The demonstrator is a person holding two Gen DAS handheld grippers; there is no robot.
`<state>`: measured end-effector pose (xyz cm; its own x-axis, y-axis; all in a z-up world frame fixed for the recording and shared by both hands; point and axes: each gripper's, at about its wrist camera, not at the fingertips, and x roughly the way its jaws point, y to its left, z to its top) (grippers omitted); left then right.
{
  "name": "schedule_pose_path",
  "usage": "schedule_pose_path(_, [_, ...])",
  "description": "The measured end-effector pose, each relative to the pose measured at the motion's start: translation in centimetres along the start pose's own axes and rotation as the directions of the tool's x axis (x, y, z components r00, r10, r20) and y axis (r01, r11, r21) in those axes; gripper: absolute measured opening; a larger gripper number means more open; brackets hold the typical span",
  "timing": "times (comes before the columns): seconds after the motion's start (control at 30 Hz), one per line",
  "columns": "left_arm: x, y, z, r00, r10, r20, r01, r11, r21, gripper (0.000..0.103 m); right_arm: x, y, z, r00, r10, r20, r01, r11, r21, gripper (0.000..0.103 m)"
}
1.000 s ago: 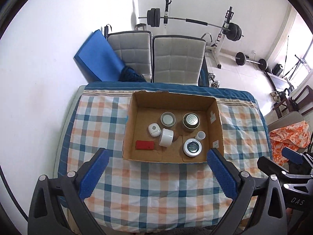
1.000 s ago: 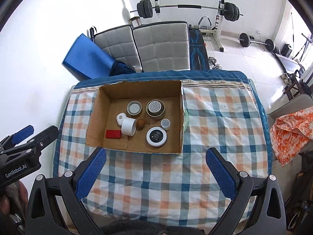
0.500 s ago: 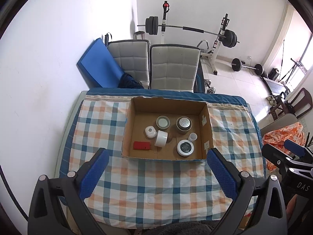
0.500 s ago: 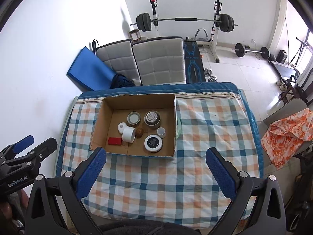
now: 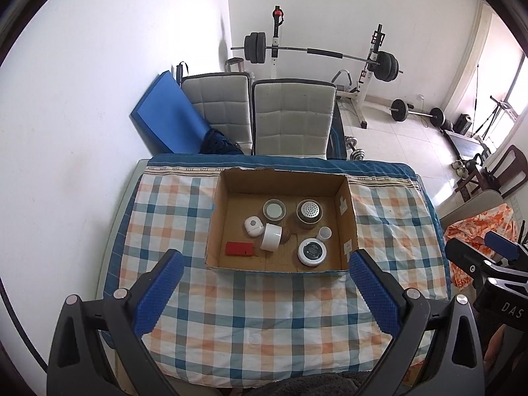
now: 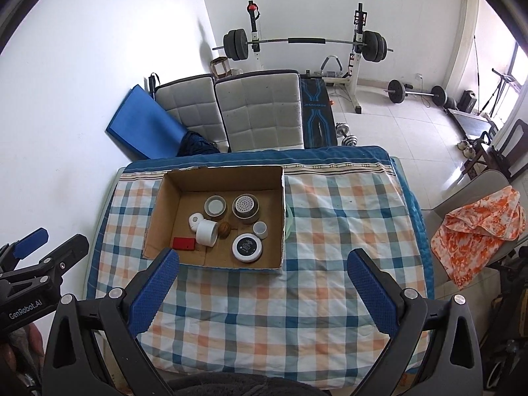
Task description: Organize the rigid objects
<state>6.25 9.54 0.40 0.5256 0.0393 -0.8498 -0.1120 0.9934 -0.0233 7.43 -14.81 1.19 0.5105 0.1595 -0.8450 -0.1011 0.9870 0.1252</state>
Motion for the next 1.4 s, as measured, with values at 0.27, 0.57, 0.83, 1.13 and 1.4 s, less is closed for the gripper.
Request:
schedule_pose_path(0.27, [0.1,-0.2,0.2,1.000,0.011,0.017,-0.011,1.000,0.005,0.103,-0.1,-0.2,0.0,0.999,-0.037,0.006,0.037,0.999,0.011,0.103])
schedule_pose_path(0.57, [0.2,-0.3,0.0,1.000,0.006,0.017,-0.006,1.000,0.013,0.103,-0.5,0.0,-0.2,0.996,-0.079,0.030,0.079,0.997,0.014,0.103])
schedule_pose_path(0.83, [0.2,-0.2,0.0,1.000,0.003,0.017,-0.004,1.000,0.017,0.103,-0.6,0.0,-0.4,0.996,-0.083,0.029,0.083,0.996,0.016,0.103])
schedule_pose_path(1.13, [0.2,-0.2,0.0,1.000,0.002,0.015,-0.002,1.000,0.016,0.103,-0.9,-0.2,-0.8,0.996,-0.086,0.034,0.086,0.996,0.009,0.103])
schedule_pose_path(1.4, [0.2,-0.1,-0.1,1.000,0.003,0.013,-0.003,1.000,0.014,0.103,-0.7,0.2,-1.2,0.997,-0.079,0.020,0.079,0.997,0.000,0.103])
